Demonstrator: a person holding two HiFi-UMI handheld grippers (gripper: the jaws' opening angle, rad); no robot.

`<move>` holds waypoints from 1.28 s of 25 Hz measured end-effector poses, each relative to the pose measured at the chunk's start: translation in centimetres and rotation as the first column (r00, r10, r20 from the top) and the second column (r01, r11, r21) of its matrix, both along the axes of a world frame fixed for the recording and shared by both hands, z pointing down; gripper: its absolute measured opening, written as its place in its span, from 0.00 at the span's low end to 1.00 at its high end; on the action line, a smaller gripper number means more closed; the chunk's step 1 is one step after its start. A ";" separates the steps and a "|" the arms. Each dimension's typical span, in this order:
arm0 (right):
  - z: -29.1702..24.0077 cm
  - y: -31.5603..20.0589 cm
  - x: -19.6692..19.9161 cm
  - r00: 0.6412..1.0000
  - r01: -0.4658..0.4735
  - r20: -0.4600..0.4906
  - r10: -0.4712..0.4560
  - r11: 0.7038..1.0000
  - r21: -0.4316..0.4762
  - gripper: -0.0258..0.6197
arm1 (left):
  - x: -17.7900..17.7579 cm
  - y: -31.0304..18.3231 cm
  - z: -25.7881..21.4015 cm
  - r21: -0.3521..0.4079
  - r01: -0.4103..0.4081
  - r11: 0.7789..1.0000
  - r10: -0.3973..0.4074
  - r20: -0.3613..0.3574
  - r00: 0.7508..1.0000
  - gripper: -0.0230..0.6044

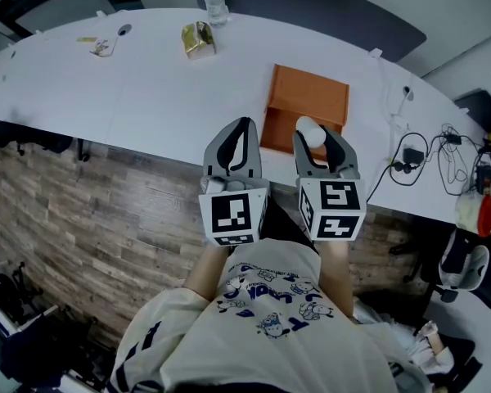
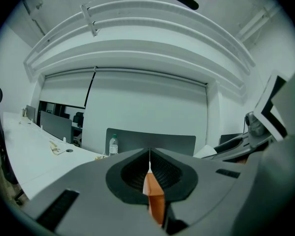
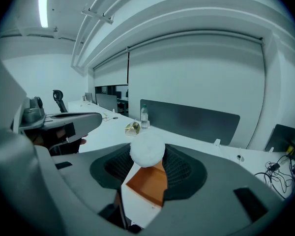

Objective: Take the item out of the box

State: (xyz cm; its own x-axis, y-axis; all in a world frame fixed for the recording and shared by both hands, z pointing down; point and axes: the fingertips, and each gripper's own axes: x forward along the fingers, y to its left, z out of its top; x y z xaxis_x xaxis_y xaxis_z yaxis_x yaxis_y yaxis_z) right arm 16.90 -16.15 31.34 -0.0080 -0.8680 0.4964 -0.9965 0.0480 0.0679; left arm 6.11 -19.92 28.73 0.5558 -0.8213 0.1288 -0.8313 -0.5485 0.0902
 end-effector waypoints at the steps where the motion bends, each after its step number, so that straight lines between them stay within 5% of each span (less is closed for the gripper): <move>1: -0.2 0.1 0.0 1.000 -0.002 0.000 0.002 1.000 0.004 0.34 | 0.0 0.1 -0.1 0.003 -0.002 1.000 0.002 -0.002 1.000 0.07; 32: -1.8 2.0 -0.5 0.998 -0.057 0.034 0.054 0.995 0.077 0.34 | 0.2 1.5 -2.0 0.040 -0.036 0.999 0.037 -0.018 0.999 0.07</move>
State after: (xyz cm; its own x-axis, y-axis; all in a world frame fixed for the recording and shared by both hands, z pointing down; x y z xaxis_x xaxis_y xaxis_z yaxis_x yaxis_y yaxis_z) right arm 16.37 -14.12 29.53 0.0269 -0.9036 0.4276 -0.9992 -0.0119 0.0378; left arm 6.36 -18.43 26.75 0.5876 -0.8046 0.0858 -0.8090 -0.5819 0.0829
